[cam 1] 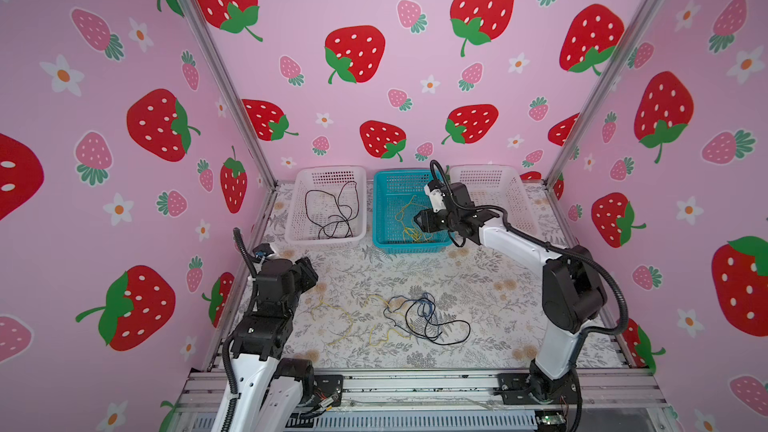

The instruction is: Untangle the cables

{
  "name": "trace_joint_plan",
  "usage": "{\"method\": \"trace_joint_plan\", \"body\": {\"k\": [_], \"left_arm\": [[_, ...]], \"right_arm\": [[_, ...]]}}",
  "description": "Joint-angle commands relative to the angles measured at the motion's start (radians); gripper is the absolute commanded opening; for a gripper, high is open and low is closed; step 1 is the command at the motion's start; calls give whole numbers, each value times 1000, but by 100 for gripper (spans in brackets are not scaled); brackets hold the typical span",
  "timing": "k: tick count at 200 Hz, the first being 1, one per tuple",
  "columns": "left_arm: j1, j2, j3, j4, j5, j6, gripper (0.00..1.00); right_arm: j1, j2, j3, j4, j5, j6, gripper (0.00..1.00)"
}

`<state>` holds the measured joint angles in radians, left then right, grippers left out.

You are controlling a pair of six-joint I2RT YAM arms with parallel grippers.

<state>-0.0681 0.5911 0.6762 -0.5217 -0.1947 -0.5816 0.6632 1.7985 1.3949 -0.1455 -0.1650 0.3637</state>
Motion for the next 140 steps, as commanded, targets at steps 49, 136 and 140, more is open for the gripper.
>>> {"method": "trace_joint_plan", "body": {"k": [49, 136, 140], "left_arm": [[16, -24, 7, -23, -49, -27, 65], [35, -43, 12, -49, -81, -44, 99], [36, -45, 12, -49, -81, -44, 99]], "right_arm": [[315, -225, -242, 112, 116, -37, 87], [643, -113, -244, 189, 259, -25, 99], [648, -104, -239, 192, 257, -26, 99]]}}
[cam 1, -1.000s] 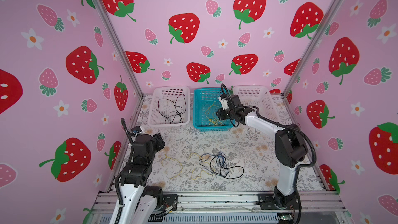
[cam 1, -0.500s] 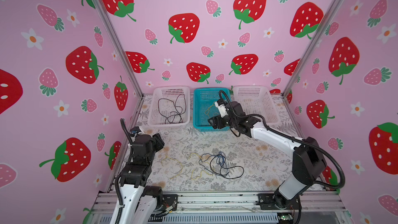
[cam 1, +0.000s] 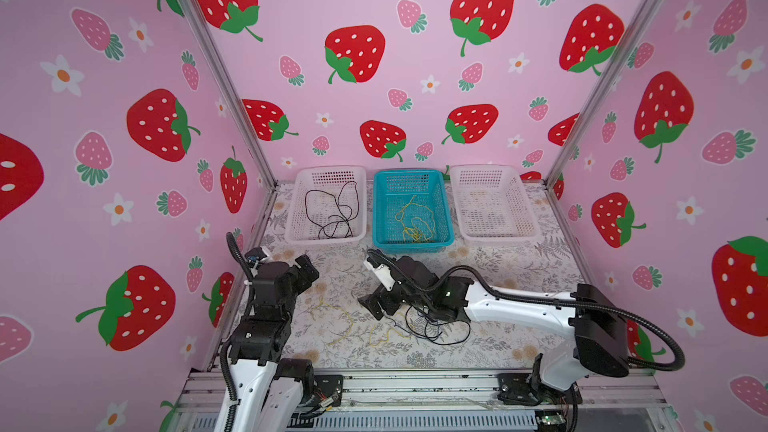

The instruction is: Untangle the cables

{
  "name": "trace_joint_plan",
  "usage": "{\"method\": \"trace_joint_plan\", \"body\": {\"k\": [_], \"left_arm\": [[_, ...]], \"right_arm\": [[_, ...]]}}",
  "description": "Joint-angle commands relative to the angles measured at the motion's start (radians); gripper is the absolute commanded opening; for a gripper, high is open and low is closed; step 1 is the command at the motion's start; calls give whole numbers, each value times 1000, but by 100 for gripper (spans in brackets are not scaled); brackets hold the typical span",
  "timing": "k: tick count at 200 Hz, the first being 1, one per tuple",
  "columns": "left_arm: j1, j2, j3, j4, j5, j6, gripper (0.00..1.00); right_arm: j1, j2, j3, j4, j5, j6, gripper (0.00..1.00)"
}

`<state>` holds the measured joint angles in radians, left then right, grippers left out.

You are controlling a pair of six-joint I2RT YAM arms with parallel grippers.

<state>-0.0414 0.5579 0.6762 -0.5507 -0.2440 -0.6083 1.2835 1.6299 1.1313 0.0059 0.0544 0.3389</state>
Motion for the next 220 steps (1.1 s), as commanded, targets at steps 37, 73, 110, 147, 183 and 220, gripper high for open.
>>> {"method": "trace_joint_plan", "body": {"k": [37, 73, 110, 147, 183, 220], "left_arm": [[16, -20, 11, -28, -47, -25, 99], [21, -28, 9, -32, -57, -30, 99], [24, -31, 8, -34, -64, -33, 99], [26, -36, 9, -34, -66, -35, 99], [26, -38, 8, -35, -65, -37, 99], [27, -41, 8, -34, -66, -37, 99]], "right_arm": [[56, 162, 76, 75, 19, -3, 99], [57, 243, 118, 122, -26, -3, 100], [60, 335, 185, 131, -54, 0, 99], [64, 401, 242, 131, -51, -9, 96], [66, 460, 297, 127, -80, -17, 89], [66, 517, 352, 108, -86, -24, 78]]}}
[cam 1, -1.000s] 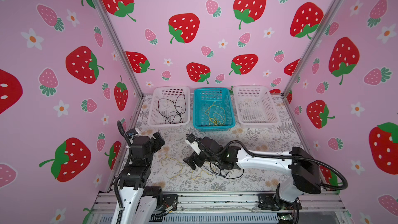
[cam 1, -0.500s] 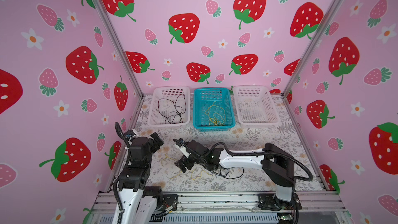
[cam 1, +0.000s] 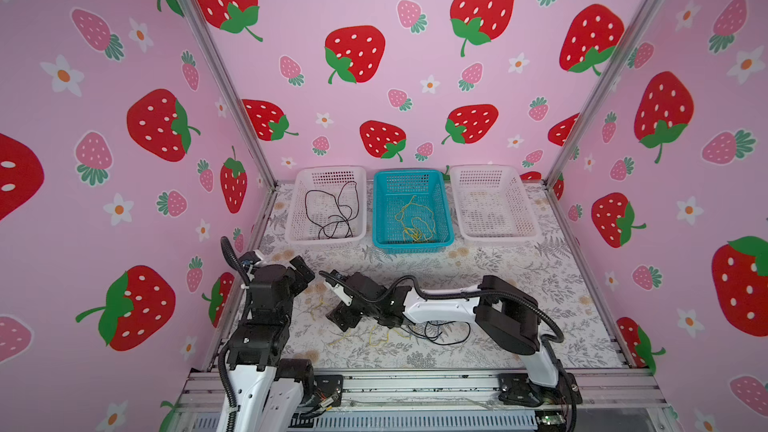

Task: Untangle the cables
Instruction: 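Grasp the loose yellow wire with the right gripper and lift it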

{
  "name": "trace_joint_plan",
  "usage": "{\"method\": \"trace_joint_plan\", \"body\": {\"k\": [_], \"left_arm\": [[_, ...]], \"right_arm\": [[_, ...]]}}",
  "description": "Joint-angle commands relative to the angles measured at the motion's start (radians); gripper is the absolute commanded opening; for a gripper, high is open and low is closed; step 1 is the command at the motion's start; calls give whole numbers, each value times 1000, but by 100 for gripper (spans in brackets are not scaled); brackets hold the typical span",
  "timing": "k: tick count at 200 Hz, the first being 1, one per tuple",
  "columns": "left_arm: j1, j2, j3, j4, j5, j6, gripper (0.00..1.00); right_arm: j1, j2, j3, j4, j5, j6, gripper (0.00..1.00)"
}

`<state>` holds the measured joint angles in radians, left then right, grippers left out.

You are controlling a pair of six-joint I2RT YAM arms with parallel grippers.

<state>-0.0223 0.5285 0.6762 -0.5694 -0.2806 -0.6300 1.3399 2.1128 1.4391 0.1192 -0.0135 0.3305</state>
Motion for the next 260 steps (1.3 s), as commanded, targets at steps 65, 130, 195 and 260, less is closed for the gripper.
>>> {"method": "trace_joint_plan", "body": {"k": [65, 130, 195, 260], "left_arm": [[10, -10, 6, -14, -31, -16, 99], [12, -12, 6, -13, -29, -16, 99], [12, -14, 5, -10, -25, -16, 99], [13, -14, 2, -9, -23, -16, 99]], "right_arm": [[12, 99, 114, -23, -14, -13, 52], [11, 117, 127, -30, 4, -16, 34], [12, 105, 123, -41, 18, -18, 21], [12, 53, 97, -43, 53, -29, 12]]}}
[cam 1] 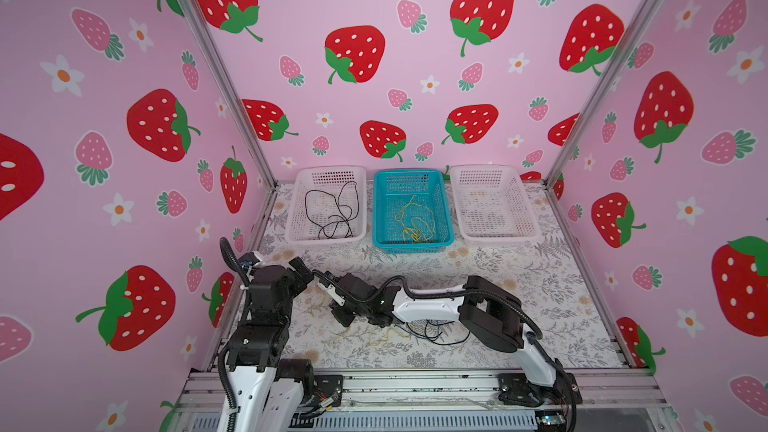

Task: Untangle the cables
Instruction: 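Grasp the loose yellow wire with the right gripper and lift it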

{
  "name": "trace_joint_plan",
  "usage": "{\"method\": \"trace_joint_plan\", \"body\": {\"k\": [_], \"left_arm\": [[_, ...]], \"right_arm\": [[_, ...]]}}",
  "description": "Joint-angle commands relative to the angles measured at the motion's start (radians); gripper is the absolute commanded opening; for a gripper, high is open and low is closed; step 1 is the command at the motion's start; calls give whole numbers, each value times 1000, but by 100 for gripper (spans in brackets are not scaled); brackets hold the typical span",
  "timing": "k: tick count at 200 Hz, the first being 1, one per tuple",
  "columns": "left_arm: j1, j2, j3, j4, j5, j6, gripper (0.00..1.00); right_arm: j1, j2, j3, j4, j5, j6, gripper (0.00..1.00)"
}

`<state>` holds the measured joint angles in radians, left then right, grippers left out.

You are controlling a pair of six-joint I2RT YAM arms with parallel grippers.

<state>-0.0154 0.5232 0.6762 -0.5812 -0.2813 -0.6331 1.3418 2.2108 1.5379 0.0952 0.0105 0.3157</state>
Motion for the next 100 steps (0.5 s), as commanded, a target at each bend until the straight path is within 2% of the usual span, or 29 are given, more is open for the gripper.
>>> {"method": "trace_joint_plan", "body": {"k": [1, 45, 100], "left_arm": [[6, -8, 3, 4, -22, -13, 99], [7, -8, 2, 4, -22, -14, 99], [6, -9, 3, 4, -22, -14, 99]], "right_arm": [[10, -46, -3, -19, 29, -15, 12], [6, -111, -39, -25, 68, -45, 0], [-30, -221, -111, -35, 110, -72, 0]]}}
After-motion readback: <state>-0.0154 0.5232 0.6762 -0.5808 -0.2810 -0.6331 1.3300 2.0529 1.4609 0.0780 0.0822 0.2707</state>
